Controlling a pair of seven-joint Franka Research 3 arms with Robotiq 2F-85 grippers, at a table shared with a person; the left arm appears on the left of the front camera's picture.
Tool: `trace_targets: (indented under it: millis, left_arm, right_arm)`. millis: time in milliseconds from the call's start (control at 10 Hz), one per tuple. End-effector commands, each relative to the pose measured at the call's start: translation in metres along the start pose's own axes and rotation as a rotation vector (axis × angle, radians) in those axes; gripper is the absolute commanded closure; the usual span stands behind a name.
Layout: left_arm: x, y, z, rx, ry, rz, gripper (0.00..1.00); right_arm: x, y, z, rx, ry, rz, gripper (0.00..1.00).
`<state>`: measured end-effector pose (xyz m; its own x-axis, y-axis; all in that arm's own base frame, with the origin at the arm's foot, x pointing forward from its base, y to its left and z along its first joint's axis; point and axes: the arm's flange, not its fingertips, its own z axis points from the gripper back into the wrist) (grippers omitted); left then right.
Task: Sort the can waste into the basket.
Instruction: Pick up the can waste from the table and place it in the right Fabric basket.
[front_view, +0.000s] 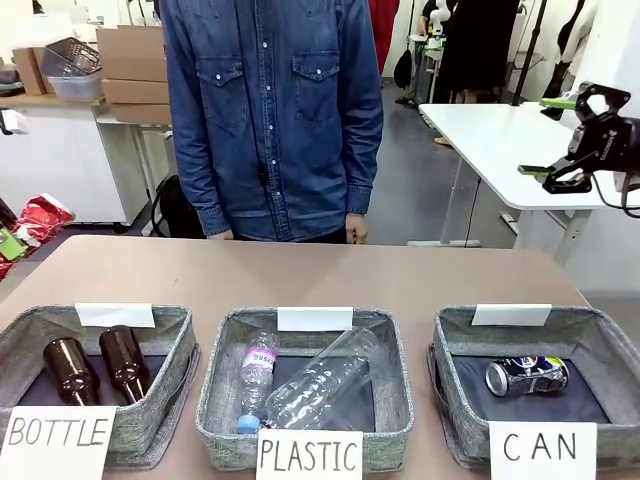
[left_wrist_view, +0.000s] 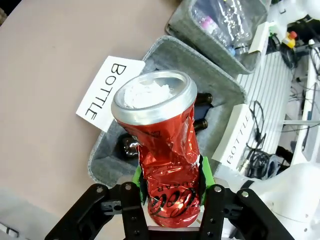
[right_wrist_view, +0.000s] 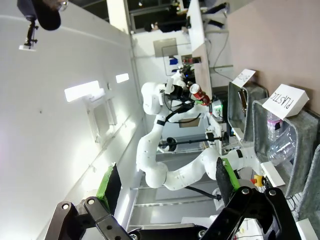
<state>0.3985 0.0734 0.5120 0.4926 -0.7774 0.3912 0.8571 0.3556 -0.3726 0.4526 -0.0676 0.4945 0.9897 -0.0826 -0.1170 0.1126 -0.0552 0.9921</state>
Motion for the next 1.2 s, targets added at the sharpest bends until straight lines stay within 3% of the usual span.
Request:
trace_targets:
  millis: [0,100,200,400,500,600,700,800,1100]
  left_arm:
    - [0.040,-0.017,0.007,0.002,-0.002,-0.010,0.54]
    - [0.092,-0.039,0.012,-0.015,-0.048,-0.082,0.54]
    - [0.158,-0.065,0.007,0.049,-0.047,-0.095,0.54]
    - [0.267,-0.111,-0.028,0.073,0.085,-0.144,0.54]
    - [0.315,-0.125,-0.051,0.112,0.156,-0.246,0.54]
    - [0.364,-0.142,-0.080,0.108,0.193,-0.428,0.54]
    - [0.406,-0.158,-0.109,0.058,0.223,-0.558,0.54]
    - [0.440,-0.176,-0.140,0.015,0.256,-0.606,0.54]
    - [0.498,-0.237,-0.221,0.056,0.326,-0.648,0.54]
  right_arm:
    - [0.000,0.000,0.000,0.000,0.000,0.000,0.00]
    - [-0.008,0.022,0.008,-0.075,-0.056,0.042,0.00]
    - [-0.017,0.047,0.026,-0.113,-0.155,0.025,0.00]
    - [-0.049,0.090,0.077,-0.156,-0.333,-0.055,0.00]
    - [-0.070,0.108,0.111,-0.188,-0.394,-0.090,0.00]
    - [-0.098,0.120,0.155,-0.189,-0.445,-0.080,0.00]
    - [-0.122,0.123,0.193,-0.180,-0.532,-0.076,0.00]
    - [-0.146,0.119,0.226,-0.154,-0.606,-0.064,0.00]
    - [-0.186,0.088,0.295,-0.051,-0.749,-0.069,0.00]
